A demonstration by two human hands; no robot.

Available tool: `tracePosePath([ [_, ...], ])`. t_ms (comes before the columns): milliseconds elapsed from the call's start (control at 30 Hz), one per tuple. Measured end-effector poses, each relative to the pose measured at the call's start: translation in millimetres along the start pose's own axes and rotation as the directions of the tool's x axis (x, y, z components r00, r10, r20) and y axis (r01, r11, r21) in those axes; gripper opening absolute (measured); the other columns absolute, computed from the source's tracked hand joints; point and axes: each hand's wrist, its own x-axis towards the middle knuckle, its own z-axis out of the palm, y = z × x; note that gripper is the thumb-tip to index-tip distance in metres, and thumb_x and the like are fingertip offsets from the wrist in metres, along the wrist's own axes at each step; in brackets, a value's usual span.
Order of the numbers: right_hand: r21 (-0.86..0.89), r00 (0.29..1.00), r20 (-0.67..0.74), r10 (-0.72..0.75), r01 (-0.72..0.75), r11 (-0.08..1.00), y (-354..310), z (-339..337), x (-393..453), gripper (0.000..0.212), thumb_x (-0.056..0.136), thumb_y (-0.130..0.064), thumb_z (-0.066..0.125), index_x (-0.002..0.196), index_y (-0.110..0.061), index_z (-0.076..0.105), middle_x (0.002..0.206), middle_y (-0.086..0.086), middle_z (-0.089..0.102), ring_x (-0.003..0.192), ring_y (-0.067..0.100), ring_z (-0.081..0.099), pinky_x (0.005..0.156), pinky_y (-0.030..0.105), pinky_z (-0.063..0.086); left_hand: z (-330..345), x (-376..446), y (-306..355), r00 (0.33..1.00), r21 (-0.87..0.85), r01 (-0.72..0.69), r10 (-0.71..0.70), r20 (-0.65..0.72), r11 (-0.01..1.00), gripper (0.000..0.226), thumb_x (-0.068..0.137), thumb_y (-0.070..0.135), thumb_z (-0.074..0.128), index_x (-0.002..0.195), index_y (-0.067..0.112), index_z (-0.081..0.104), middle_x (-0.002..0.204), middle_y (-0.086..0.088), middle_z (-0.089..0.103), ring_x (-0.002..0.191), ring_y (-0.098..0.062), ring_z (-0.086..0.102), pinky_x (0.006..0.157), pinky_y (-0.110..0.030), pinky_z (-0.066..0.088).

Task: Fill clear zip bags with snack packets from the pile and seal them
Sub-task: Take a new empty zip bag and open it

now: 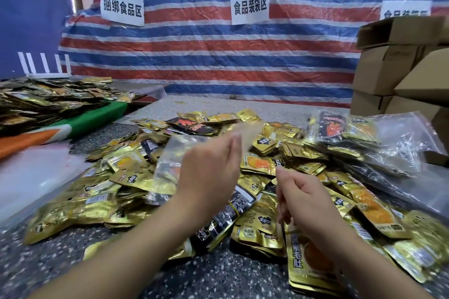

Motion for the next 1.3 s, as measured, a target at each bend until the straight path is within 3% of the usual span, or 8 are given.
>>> tracePosePath([
  [167, 0.257, 0.940, 0.103, 0.324, -0.340, 0.905, -5, 2, 4, 0.059, 0.104, -0.048, 0.032, 0.076, -0.003, 0.057, 0.046, 0.009, 0.052, 0.041, 0.024, 0.057, 0.046, 0.028, 0.041, 12, -38, 5, 0.979, -0.148, 0.003, 0.027, 0.200, 0.989, 0.043, 0.102, 0.037, 0.037, 0.089, 0.011, 0.069, 0.077, -0.004, 0.069, 0.068, -0.020, 0.063, 0.061, -0.038, 0.050],
  [400, 0.362, 0.868, 0.143, 0.475, -0.493, 0.791, -8, -7, 3, 0.067, 0.095, -0.068, 0.034, 0.083, -0.006, 0.057, 0.052, 0.006, 0.052, 0.044, 0.023, 0.056, 0.042, 0.026, 0.042, 4, -42, 15, 0.936, -0.189, -0.143, 0.195, 0.294, 0.972, 0.042, 0.102, 0.038, 0.036, 0.126, 0.019, 0.066, 0.114, 0.003, 0.073, 0.099, -0.015, 0.068, 0.078, -0.036, 0.057],
  [633, 0.512, 0.912, 0.120, 0.393, -0.396, 0.762, -13, -15, 5, 0.032, 0.101, -0.030, 0.046, 0.087, -0.003, 0.058, 0.064, 0.010, 0.061, 0.052, 0.018, 0.059, 0.048, 0.028, 0.049, -5, -33, 18, 0.855, -0.143, -0.354, 0.382, 0.352, 0.924, 0.041, 0.098, 0.034, 0.044, 0.131, 0.017, 0.062, 0.124, 0.000, 0.069, 0.096, -0.019, 0.071, 0.062, -0.036, 0.059],
  [800, 0.638, 0.977, -0.019, 0.214, -0.153, 0.755, -19, -23, 5, 0.023, 0.100, -0.016, 0.051, 0.085, -0.006, 0.066, 0.069, 0.008, 0.065, 0.058, 0.017, 0.063, 0.051, 0.028, 0.053, -7, -37, 20, 0.850, -0.114, -0.211, 0.240, 0.468, 0.971, 0.068, 0.093, 0.067, 0.024, 0.144, 0.028, 0.048, 0.142, 0.006, 0.055, 0.124, -0.009, 0.054, 0.093, -0.032, 0.052],
  [933, 0.054, 0.903, -0.334, -0.271, 0.306, 0.951, -16, -25, -1, 0.026, 0.101, -0.022, 0.054, 0.084, -0.017, 0.073, 0.071, 0.000, 0.067, 0.068, 0.013, 0.065, 0.059, 0.021, 0.051, -5, -37, 19, 0.914, -0.195, -0.040, 0.114, 0.389, 0.980, 0.059, 0.095, 0.061, 0.028, 0.132, 0.027, 0.060, 0.136, 0.012, 0.055, 0.121, -0.002, 0.050, 0.096, -0.028, 0.048],
  [1067, -0.575, 0.661, -0.140, -0.737, 0.552, 0.604, -14, -24, -2, 0.021, 0.094, -0.013, 0.056, 0.077, -0.004, 0.064, 0.071, 0.000, 0.055, 0.063, 0.014, 0.047, 0.060, 0.024, 0.040, -3, -34, 17, 0.970, -0.195, -0.072, 0.114, 0.214, 0.978, 0.036, 0.097, 0.042, 0.046, 0.101, 0.016, 0.069, 0.101, 0.006, 0.063, 0.087, -0.011, 0.061, 0.071, -0.035, 0.053],
  [1167, -0.503, 0.737, -0.080, -0.671, 0.552, 0.665, -15, -15, -6, 0.014, 0.093, -0.013, 0.060, 0.081, -0.013, 0.066, 0.071, -0.015, 0.055, 0.064, 0.005, 0.051, 0.060, 0.019, 0.042, -3, -33, 16, 0.961, -0.239, -0.073, 0.132, 0.241, 0.968, 0.031, 0.096, 0.042, 0.048, 0.092, 0.016, 0.065, 0.086, 0.010, 0.058, 0.075, -0.010, 0.055, 0.065, -0.036, 0.050],
  [1300, -0.002, 0.952, -0.088, -0.295, 0.296, 0.955, -19, -3, -11, 0.019, 0.087, -0.008, 0.072, 0.077, -0.023, 0.067, 0.072, -0.003, 0.071, 0.062, 0.005, 0.066, 0.058, 0.017, 0.051, 1, -35, 14, 0.931, -0.277, -0.040, 0.137, 0.339, 0.960, 0.018, 0.093, 0.032, 0.059, 0.085, 0.016, 0.061, 0.076, 0.012, 0.052, 0.070, -0.004, 0.047, 0.063, -0.023, 0.041],
])
